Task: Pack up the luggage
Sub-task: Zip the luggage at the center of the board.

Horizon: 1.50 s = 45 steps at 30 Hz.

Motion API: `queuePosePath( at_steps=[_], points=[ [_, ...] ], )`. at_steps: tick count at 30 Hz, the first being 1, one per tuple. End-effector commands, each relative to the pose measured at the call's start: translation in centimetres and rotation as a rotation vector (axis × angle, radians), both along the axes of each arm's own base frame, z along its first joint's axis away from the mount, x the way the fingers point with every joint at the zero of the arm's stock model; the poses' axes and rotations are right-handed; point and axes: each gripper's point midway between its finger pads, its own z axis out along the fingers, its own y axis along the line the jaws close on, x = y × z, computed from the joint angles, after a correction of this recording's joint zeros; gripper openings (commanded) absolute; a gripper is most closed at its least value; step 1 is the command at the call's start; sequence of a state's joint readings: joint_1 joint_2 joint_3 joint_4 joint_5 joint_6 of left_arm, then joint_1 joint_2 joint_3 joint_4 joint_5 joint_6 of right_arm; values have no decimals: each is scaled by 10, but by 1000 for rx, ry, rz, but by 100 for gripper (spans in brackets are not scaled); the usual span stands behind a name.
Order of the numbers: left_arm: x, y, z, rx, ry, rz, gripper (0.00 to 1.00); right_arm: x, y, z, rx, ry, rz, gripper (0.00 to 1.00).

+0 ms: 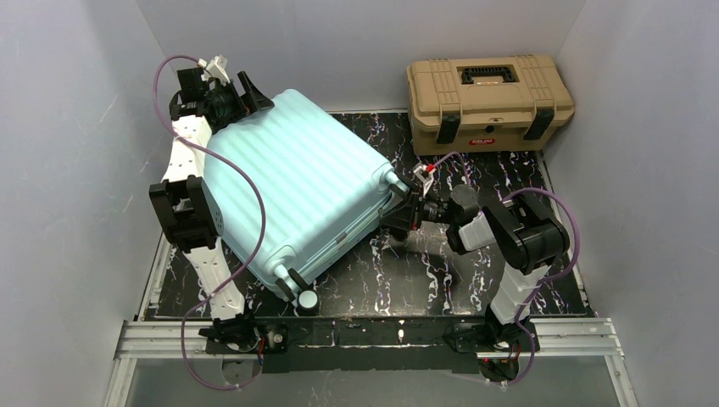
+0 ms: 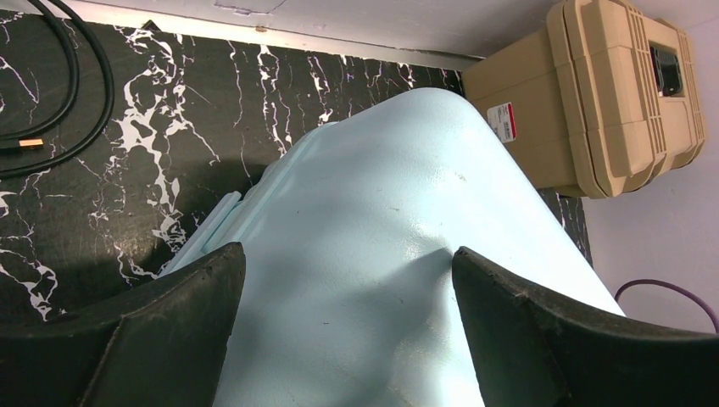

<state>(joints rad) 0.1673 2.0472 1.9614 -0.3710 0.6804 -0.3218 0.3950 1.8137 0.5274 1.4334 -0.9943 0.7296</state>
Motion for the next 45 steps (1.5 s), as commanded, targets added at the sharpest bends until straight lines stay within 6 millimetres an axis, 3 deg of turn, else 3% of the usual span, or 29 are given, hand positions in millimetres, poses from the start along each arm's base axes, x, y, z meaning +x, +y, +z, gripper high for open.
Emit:
queuePosePath(
  at_steps=[1, 2, 4, 7, 11, 22, 26, 32, 34, 35, 41, 45],
  points=[
    [-39, -30, -5, -47, 129, -68, 88, 8, 16, 26, 42, -164, 28, 10],
    [-39, -29, -4, -45, 127, -65, 88, 9, 16, 24, 33, -153, 25, 2],
    [-40, -29, -2, -44, 124, -64, 88, 18, 12, 17, 1, -129, -19, 1],
    [-44, -29, 2, -37, 114, -61, 88, 16, -2, 4, -65, 16, -49, 1],
    [-49, -30, 6, -35, 101, -63, 88, 13, -18, 11, -75, 43, -88, 1],
    [-54, -33, 19, -50, 82, -73, 88, 16, -20, 16, -82, 61, -95, 1],
    [-55, -31, 18, -41, 81, -66, 88, 10, -25, 8, -127, 174, -100, 1],
    [-61, -33, 18, -41, 83, -68, 88, 31, -51, 1, -126, 202, -191, 1],
    [-63, -33, 20, -41, 81, -69, 88, 37, -54, 4, -120, 189, -204, 1],
    [-65, -33, 21, -42, 79, -70, 88, 44, -58, -1, -167, -35, -200, 1],
    [-70, -35, 32, -50, 61, -73, 88, 54, -55, 6, -167, -46, -197, 1],
    [-75, -37, 40, -55, 50, -81, 88, 58, -48, 13, -169, -179, -178, 1]
  ],
)
